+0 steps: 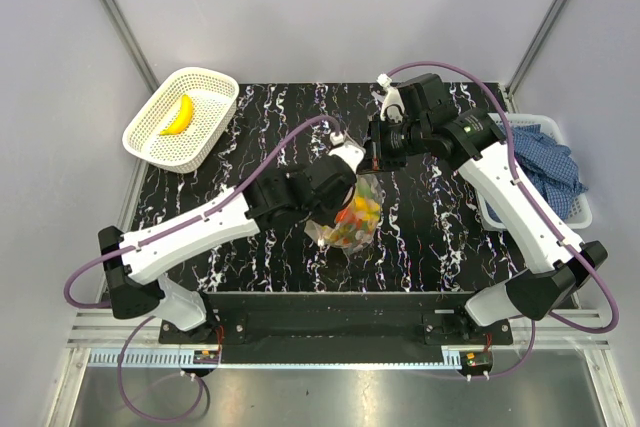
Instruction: Open the zip-top bag and remove the fake food
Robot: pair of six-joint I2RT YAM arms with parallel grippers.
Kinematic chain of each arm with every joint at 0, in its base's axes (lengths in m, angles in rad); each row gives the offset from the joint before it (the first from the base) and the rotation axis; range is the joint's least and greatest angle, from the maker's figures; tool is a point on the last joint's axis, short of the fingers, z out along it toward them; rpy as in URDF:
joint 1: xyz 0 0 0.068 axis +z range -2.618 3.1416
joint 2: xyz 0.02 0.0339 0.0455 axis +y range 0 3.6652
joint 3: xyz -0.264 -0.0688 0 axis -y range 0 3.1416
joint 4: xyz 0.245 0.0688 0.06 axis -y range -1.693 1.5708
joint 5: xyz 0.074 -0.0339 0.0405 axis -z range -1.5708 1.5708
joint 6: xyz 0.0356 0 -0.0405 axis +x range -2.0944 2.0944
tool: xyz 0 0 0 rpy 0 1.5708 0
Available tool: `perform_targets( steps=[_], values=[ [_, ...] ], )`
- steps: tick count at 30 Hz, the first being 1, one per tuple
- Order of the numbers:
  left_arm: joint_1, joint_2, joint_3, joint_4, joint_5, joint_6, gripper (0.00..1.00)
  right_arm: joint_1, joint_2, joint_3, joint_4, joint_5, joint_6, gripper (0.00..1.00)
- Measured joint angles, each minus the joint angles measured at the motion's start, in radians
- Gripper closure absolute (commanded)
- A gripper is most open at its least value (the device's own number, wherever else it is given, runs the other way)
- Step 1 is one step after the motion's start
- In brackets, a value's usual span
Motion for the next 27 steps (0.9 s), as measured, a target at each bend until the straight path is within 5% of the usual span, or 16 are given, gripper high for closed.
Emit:
perform_targets(
  steps=[10,19,27],
  values=[
    [0.000,0.015,0.279,0.004,-0.082,0.112,1.00,0.000,0.000,-0.008,0.003,0.001,0.000,1.00],
    [-0.001,-0.061,0.290,0.045,-0.307,0.214,1.00,0.000,0.000,-0.019,0.004,0.004,0.000,1.00],
    [0.100,-0.333,0.080,0.481,-0.479,0.365,1.00,0.000,0.000,-0.026,0.003,0.004,-0.001,1.00]
  ],
)
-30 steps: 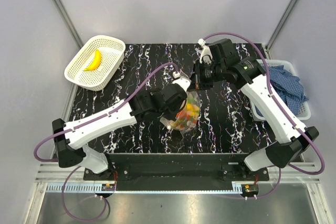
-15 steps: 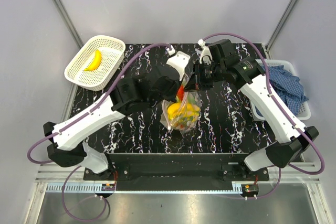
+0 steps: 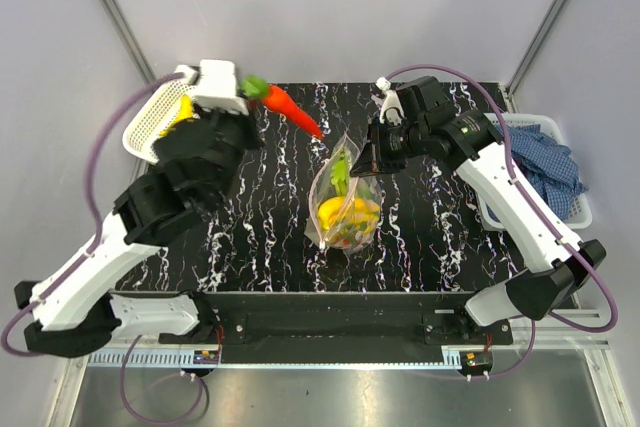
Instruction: Open the zip-top bag and remove the fake food
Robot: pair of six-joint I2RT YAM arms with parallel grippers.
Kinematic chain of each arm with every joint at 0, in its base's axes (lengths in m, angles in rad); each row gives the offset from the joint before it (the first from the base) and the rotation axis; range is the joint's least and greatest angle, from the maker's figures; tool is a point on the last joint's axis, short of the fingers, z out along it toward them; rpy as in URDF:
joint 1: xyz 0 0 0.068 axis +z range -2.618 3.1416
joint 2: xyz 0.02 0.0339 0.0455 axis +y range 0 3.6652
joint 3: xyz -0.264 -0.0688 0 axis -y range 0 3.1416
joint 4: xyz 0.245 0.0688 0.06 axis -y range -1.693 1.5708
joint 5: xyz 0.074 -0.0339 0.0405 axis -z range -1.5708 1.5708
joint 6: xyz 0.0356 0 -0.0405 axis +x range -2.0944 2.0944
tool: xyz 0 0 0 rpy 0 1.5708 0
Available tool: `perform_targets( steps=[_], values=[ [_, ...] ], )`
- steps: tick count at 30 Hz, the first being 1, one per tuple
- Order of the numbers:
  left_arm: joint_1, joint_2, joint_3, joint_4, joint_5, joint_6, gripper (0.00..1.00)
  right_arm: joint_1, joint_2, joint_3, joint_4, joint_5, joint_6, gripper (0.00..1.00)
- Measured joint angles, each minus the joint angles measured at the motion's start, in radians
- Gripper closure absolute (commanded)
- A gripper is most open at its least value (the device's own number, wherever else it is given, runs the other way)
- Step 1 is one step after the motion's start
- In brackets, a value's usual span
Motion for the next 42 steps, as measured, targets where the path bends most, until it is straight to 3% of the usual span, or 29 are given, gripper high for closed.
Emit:
perform_targets(
  steps=[5,14,29,34,37,38,39,41,42],
  values=[
    [0.225,-0.021,-0.046,0.200,0.018,0.000,1.00,0.000,0.000,0.000,-0.001,0.000,-0.004,1.00],
    [0.634,0.129,-0.228,0.422,0.145,-0.245,1.00,0.000,0.005,0.018,-0.019,-0.001,-0.029,1.00],
    [1.067,0.437,-0.281,0.724,0.311,-0.680,1.00,0.000,0.033,0.071,-0.071,0.010,-0.064,1.00],
    [1.181,0.532,-0.277,0.724,0.365,-0.812,1.00,0.000,0.050,0.084,-0.084,0.016,-0.074,1.00],
    [1.230,0.611,-0.219,0.639,0.397,-0.885,0.99,0.000,0.059,0.091,-0.085,0.017,-0.080,1.00],
    [1.243,0.641,-0.191,0.603,0.412,-0.909,0.96,0.000,0.061,0.092,-0.086,0.018,-0.081,1.00],
    [1.252,0.668,-0.164,0.568,0.429,-0.932,0.78,0.000,0.063,0.094,-0.086,0.019,-0.083,1.00],
    [1.263,0.697,-0.142,0.515,0.449,-0.969,0.59,0.000,0.065,0.097,-0.087,0.020,-0.085,1.00],
    [1.266,0.702,-0.142,0.483,0.459,-0.991,0.44,0.000,0.066,0.098,-0.087,0.021,-0.086,1.00]
  ],
)
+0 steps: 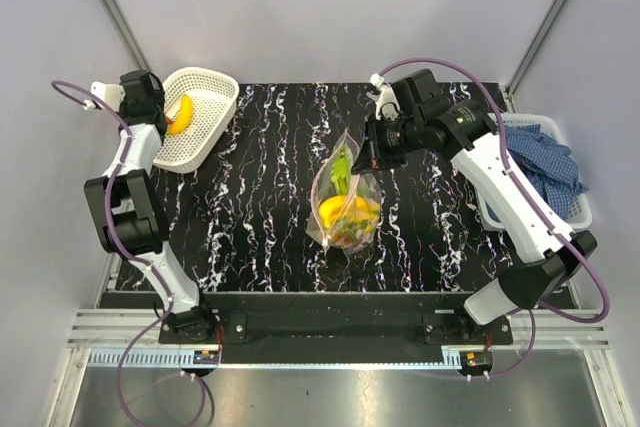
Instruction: Open the zip-top bag and remove the fake food
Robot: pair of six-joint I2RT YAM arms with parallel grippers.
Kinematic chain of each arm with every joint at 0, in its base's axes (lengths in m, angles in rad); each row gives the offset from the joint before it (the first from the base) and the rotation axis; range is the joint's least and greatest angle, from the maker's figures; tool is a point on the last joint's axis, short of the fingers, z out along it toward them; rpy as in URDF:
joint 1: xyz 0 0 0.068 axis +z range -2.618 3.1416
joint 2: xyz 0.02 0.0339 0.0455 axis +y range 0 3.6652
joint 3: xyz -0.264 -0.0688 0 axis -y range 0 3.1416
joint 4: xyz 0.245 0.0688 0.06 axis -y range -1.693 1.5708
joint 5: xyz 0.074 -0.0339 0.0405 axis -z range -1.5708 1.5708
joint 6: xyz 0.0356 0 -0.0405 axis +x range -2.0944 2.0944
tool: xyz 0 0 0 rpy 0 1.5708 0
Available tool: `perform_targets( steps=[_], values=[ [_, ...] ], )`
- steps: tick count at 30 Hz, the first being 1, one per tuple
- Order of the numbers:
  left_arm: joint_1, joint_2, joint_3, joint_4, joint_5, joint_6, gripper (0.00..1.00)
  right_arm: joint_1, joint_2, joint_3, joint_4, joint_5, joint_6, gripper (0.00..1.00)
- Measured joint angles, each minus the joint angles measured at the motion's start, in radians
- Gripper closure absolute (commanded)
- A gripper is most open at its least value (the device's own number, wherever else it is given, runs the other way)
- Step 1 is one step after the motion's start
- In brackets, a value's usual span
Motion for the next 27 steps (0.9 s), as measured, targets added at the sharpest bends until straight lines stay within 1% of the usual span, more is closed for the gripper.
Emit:
perform_targets(
  steps=[2,3,4,7,9,12,15,20,23,26,27],
  values=[
    [0.002,0.002,0.000,-0.051,0.017,-0.032,0.36,0.000,0.002,0.002,0.000,0.000,-0.002,1.00],
    [0.002,0.002,0.000,-0.070,0.022,-0.046,0.29,0.000,0.003,0.002,0.000,0.000,-0.003,1.00],
    [0.002,0.002,0.000,-0.082,0.027,-0.054,0.28,0.000,0.004,0.002,0.000,0.000,-0.004,1.00],
    [0.002,-0.001,-0.002,-0.127,0.048,-0.070,0.27,0.000,0.005,0.002,0.000,0.000,-0.005,1.00],
    [-0.002,-0.016,-0.018,-0.144,0.064,-0.073,0.28,0.000,0.005,0.002,0.000,0.000,-0.005,1.00],
    [-0.016,-0.094,-0.091,-0.175,0.111,-0.076,0.32,0.000,0.005,0.002,0.000,0.000,-0.005,1.00],
    [-0.058,-0.195,-0.169,-0.189,0.163,-0.075,0.34,0.000,0.006,0.002,0.001,-0.003,-0.005,1.00],
    [-0.229,-0.383,-0.267,-0.203,0.262,-0.022,0.38,0.000,0.011,0.002,0.004,-0.022,-0.009,1.00],
    [-0.369,-0.481,-0.290,-0.206,0.334,0.055,0.40,0.000,0.011,0.002,0.004,-0.026,-0.010,1.00],
    [-0.504,-0.572,-0.291,-0.207,0.363,0.163,0.43,0.000,0.011,0.002,0.005,-0.037,-0.010,1.00],
    [-0.552,-0.607,-0.291,-0.207,0.368,0.206,0.46,0.000,0.011,0.002,0.006,-0.045,-0.010,1.00]
  ],
)
